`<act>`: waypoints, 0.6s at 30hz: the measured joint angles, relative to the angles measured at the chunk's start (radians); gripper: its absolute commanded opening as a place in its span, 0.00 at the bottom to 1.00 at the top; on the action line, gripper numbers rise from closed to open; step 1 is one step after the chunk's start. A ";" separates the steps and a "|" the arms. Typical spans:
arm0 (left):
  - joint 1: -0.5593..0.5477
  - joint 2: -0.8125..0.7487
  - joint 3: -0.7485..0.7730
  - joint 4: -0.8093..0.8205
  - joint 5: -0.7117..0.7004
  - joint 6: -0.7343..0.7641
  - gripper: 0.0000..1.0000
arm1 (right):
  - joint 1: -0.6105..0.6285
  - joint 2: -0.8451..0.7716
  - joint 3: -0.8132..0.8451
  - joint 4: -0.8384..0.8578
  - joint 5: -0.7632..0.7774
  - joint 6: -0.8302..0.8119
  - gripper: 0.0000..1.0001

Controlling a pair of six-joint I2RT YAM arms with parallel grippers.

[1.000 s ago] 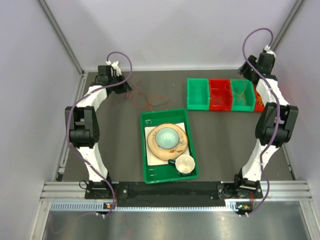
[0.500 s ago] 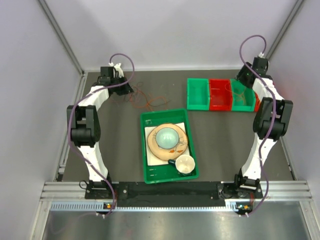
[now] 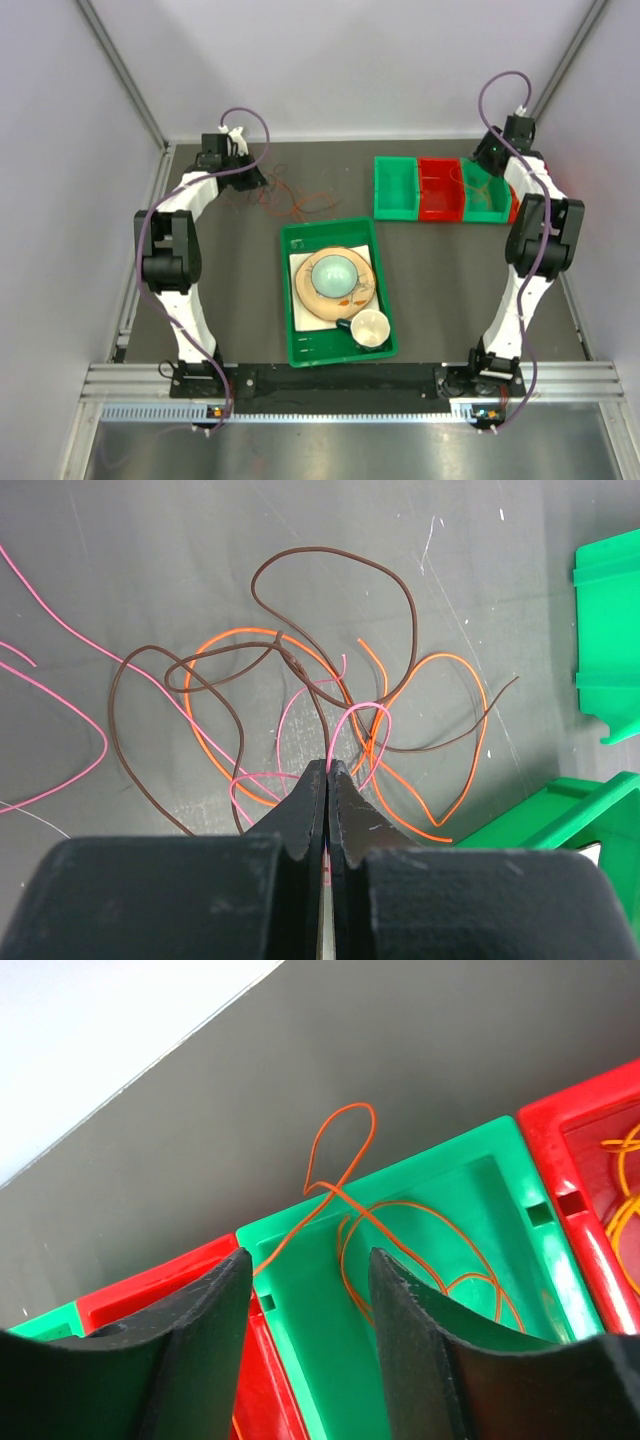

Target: Untangle the cables

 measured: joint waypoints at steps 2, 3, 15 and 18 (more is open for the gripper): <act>0.000 0.000 0.000 0.000 0.000 0.000 0.00 | 0.001 0.011 0.004 0.000 -0.009 0.000 0.46; 0.000 0.000 0.000 0.000 0.000 0.000 0.00 | 0.002 0.020 0.007 0.001 -0.013 0.000 0.46; 0.000 0.000 0.000 0.000 0.000 0.000 0.00 | 0.005 0.040 0.008 0.008 -0.028 0.004 0.24; 0.000 0.000 0.000 0.000 0.000 0.000 0.00 | 0.005 0.040 0.008 0.008 -0.027 0.004 0.17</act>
